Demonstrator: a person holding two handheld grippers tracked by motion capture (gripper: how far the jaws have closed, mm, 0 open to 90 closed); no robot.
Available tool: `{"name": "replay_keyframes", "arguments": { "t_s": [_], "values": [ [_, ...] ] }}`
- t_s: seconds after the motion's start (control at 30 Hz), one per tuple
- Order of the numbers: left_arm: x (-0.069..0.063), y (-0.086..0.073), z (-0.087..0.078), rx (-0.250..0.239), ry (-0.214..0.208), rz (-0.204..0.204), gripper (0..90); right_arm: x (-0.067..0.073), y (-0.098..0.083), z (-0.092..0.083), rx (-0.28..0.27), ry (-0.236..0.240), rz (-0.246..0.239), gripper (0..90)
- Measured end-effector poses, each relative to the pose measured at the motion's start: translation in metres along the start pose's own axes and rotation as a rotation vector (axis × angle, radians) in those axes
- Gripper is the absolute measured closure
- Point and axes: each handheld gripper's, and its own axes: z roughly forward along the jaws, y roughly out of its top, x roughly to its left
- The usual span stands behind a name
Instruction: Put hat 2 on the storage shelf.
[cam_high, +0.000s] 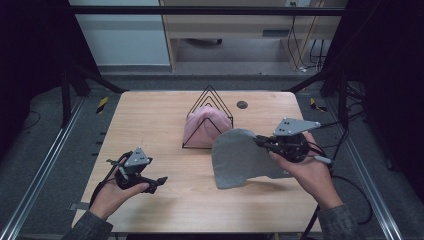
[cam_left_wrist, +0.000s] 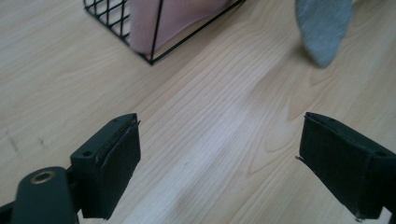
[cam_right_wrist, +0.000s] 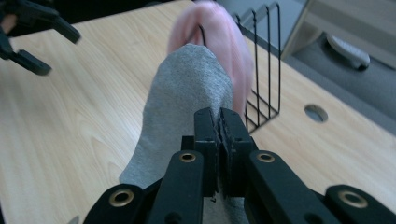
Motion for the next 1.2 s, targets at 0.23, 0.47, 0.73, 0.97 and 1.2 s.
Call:
{"name": "replay_keyframes", "arguments": {
  "t_s": [0.23,0.47,0.73,0.97,1.2],
  "values": [
    [-0.014,0.028,-0.001,-0.013,-0.015,0.059,12.5,0.023,0.034,0.0,-0.028,0.036,-0.073,87.1],
    [-0.02,0.046,-0.006,-0.026,-0.029,0.085,13.0,0.043,0.065,0.009,-0.051,0.084,-0.126,87.1],
    [-0.019,0.06,-0.009,-0.056,-0.028,0.089,15.3,0.064,0.092,0.018,-0.046,0.126,-0.19,87.1],
    [-0.022,0.062,-0.012,-0.115,-0.038,0.066,23.1,0.075,0.101,0.029,-0.051,0.15,-0.205,87.1],
    [-0.023,0.062,-0.009,-0.1,-0.043,0.071,29.4,0.084,0.105,0.039,-0.048,0.175,-0.211,87.0]
  ]
}}
